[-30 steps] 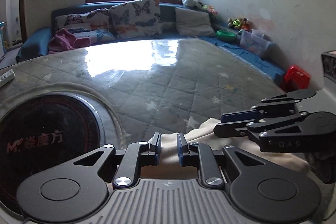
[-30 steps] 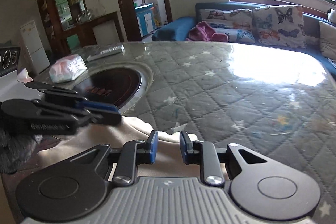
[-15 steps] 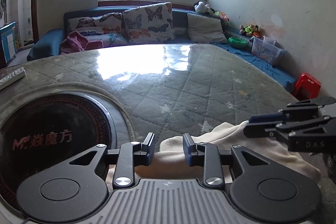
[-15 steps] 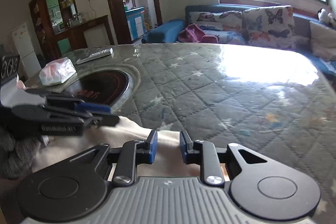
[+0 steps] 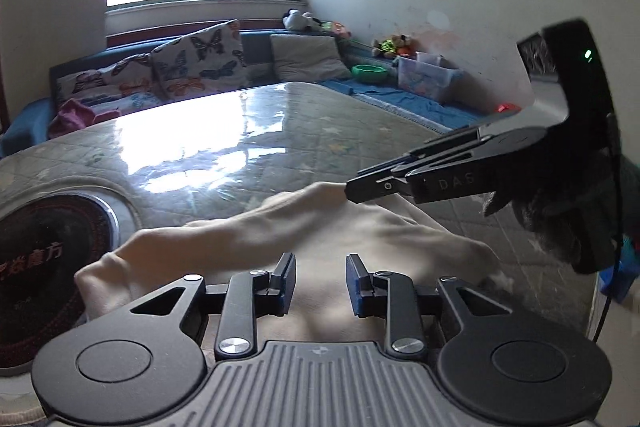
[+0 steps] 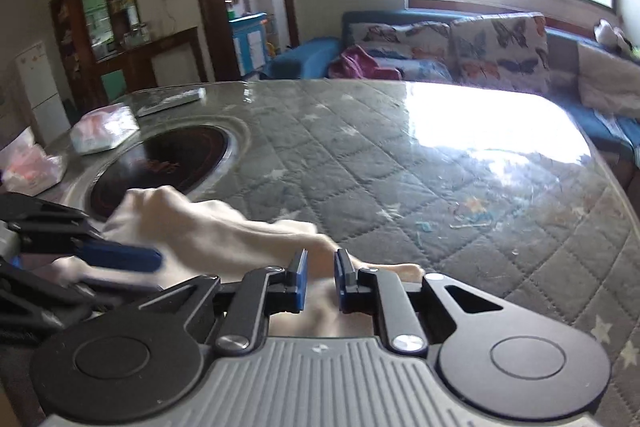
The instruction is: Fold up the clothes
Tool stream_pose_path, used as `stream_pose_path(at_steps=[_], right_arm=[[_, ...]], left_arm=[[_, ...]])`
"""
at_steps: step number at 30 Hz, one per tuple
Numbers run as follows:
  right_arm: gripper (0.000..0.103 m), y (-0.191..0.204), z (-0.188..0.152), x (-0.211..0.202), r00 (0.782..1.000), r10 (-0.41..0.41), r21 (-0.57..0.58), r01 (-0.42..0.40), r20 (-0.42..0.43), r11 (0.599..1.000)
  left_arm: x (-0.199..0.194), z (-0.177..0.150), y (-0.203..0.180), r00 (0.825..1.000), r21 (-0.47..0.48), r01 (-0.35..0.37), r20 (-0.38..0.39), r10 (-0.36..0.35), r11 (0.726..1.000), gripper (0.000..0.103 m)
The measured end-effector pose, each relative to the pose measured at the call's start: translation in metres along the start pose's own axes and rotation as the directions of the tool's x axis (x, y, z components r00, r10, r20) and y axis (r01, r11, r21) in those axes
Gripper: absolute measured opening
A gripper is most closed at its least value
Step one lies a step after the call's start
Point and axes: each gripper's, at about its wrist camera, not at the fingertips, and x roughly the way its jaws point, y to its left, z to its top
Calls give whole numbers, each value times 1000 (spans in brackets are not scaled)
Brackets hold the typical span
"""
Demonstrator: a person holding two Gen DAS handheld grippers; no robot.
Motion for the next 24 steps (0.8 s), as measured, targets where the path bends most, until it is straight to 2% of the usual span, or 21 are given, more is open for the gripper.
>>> stream_pose_path(at_steps=[4, 15, 22, 24], right_arm=[[13, 24, -13, -17, 1000, 30, -80, -30, -2, 996], [13, 49, -58, -37, 999, 6, -104, -2, 37, 995], [13, 55, -59, -50, 996, 9, -116, 2, 87, 993], [13, 57, -63, -48, 998, 7, -128, 1, 62, 992]], left_arm=[[3, -8, -6, 1000, 1, 7, -13, -7, 1000, 29], [3, -17, -7, 1000, -29, -24, -14, 23, 999, 31], [-5, -13, -8, 1000, -51, -16, 6, 17, 999, 31], [-2, -16, -11, 1000, -43, -15, -6, 15, 999, 31]])
